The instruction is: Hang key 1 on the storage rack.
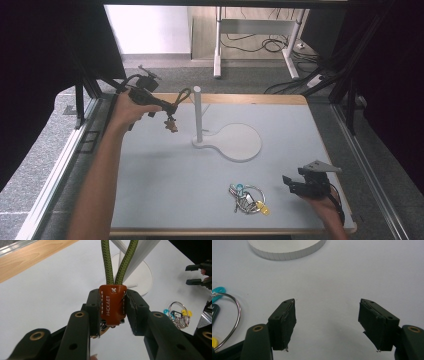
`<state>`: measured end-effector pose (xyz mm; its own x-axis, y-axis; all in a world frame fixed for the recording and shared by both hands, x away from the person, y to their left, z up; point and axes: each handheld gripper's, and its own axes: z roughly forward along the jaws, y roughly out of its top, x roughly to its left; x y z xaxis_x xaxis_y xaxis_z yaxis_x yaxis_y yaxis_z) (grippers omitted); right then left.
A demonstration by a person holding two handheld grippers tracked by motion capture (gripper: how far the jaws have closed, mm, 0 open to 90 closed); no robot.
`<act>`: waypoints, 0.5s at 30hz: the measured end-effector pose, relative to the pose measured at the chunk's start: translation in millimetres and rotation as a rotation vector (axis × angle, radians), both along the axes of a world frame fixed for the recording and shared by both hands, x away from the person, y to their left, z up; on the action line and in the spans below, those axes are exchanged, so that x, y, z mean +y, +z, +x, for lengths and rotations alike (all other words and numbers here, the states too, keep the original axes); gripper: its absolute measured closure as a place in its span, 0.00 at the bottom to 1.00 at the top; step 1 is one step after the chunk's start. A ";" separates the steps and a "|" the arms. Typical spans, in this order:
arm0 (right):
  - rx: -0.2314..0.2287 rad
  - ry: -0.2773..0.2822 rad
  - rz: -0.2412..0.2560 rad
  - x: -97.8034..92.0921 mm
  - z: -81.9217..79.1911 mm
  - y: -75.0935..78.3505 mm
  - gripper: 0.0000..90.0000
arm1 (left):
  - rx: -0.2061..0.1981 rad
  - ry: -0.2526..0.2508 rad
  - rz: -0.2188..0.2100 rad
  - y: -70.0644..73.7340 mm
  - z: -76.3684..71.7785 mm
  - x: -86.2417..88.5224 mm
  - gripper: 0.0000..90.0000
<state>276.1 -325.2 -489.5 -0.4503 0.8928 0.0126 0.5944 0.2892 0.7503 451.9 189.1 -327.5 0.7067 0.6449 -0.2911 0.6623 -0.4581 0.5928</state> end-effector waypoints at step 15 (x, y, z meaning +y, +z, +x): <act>-0.006 0.009 0.015 -0.4 -0.6 2.0 0.33 | 0.026 -0.004 0.002 -9.1 9.4 -5.9 0.74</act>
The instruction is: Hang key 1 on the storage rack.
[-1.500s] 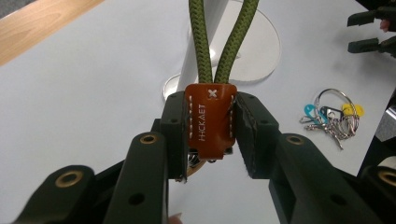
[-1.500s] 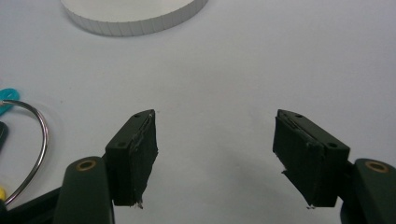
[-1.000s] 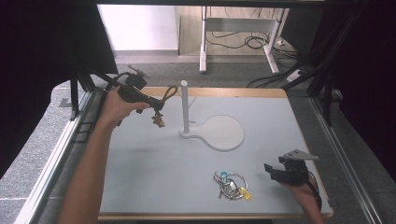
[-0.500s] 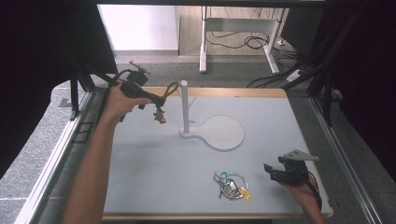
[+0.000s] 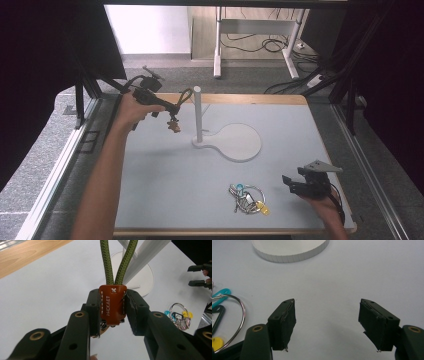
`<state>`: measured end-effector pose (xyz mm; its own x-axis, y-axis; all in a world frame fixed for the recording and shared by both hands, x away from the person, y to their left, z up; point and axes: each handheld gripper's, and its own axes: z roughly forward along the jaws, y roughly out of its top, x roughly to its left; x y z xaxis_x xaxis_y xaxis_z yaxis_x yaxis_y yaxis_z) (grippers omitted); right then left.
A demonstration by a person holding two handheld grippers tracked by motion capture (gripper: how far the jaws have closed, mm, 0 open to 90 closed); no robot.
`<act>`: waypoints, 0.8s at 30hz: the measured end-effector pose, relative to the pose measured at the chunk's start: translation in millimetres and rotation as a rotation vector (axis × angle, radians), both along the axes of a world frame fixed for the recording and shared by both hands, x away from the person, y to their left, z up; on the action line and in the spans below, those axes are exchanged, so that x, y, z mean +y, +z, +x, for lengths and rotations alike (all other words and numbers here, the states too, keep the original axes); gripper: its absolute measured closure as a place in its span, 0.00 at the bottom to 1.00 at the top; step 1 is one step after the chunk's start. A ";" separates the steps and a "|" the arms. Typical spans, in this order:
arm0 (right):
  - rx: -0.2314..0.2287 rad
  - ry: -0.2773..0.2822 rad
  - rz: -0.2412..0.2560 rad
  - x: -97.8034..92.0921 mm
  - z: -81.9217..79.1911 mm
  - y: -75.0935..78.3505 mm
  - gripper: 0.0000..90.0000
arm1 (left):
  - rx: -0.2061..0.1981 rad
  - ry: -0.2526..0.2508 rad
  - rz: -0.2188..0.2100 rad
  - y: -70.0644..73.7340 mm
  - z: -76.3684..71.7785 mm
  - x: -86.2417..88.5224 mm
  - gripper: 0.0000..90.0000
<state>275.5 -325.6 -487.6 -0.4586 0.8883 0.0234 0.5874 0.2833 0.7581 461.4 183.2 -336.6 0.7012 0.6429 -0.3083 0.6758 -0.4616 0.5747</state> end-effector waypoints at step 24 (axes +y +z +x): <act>0.007 -0.005 -0.007 0.0 1.0 -1.4 0.33 | 0.009 -0.030 0.058 -25.9 3.3 -24.0 0.73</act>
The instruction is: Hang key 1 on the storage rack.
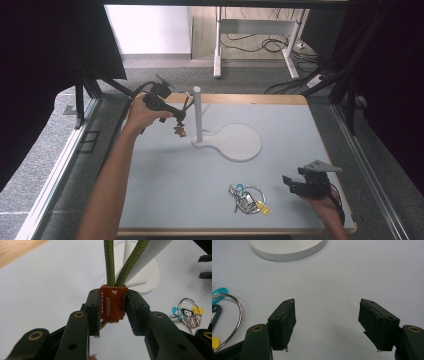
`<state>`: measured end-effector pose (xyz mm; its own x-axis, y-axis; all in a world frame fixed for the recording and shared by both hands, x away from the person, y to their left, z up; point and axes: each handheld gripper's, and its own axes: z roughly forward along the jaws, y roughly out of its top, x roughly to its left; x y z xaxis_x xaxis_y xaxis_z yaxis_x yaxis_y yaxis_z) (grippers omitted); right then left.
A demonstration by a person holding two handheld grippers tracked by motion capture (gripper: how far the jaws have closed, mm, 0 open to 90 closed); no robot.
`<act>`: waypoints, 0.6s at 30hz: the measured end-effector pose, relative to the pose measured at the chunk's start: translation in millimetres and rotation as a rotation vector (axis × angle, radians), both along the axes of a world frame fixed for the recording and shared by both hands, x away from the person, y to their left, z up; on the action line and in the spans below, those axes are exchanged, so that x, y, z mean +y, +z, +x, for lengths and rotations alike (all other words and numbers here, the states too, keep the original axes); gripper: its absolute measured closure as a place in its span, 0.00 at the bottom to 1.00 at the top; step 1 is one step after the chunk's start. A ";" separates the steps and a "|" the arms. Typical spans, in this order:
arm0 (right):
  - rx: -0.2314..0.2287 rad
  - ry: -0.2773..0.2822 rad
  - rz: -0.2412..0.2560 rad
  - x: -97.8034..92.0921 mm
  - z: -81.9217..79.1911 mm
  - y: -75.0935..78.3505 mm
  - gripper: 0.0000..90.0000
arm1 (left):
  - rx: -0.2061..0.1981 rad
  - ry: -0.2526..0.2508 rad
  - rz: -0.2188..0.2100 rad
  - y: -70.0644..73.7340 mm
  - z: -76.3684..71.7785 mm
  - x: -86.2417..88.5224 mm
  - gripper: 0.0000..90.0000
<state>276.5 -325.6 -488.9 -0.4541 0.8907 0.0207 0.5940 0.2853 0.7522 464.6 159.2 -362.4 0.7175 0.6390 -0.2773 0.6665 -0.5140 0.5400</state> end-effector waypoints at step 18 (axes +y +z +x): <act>-0.010 -0.001 0.014 3.3 1.7 2.8 0.33 | -0.096 -0.009 0.080 -9.0 -42.8 -7.4 0.44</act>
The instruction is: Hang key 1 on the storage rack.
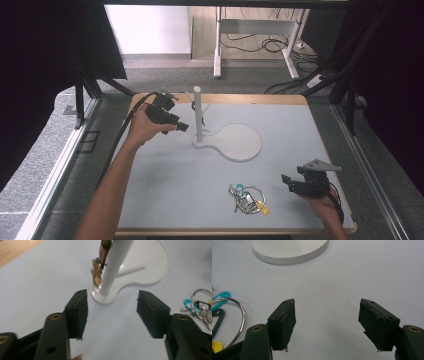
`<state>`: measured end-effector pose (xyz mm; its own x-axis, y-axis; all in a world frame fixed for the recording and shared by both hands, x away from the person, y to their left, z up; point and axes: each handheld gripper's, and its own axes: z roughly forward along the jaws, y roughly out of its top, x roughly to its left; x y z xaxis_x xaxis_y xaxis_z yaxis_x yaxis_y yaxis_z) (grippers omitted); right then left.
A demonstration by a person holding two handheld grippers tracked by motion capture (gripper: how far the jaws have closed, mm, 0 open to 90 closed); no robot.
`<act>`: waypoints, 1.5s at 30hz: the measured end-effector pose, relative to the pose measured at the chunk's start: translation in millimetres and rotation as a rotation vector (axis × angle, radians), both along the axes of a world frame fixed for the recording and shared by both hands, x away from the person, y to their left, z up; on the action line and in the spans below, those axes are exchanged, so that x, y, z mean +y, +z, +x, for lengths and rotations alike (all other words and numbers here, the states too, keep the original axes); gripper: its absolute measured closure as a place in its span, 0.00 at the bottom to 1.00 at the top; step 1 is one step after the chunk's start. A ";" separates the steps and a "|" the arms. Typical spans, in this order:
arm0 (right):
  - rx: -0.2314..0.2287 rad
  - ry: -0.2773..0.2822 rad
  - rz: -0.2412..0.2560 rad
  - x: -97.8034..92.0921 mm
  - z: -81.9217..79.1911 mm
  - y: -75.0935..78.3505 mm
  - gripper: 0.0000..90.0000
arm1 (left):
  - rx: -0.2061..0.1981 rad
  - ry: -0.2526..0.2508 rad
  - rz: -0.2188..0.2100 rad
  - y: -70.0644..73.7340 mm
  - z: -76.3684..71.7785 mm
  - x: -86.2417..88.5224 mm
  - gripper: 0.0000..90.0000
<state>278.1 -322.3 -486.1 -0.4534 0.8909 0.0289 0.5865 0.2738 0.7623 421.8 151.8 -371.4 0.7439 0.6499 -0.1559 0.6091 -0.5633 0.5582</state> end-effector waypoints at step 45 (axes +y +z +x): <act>0.047 0.138 -0.090 18.7 -9.4 11.7 0.38 | -0.023 -0.009 -0.121 -79.5 -131.6 24.5 0.41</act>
<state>268.7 -303.6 -474.4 -0.5719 0.8200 -0.0243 0.5726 0.4202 0.7039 290.1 176.3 -450.9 0.7539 0.6205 -0.2160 0.5907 -0.4962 0.6363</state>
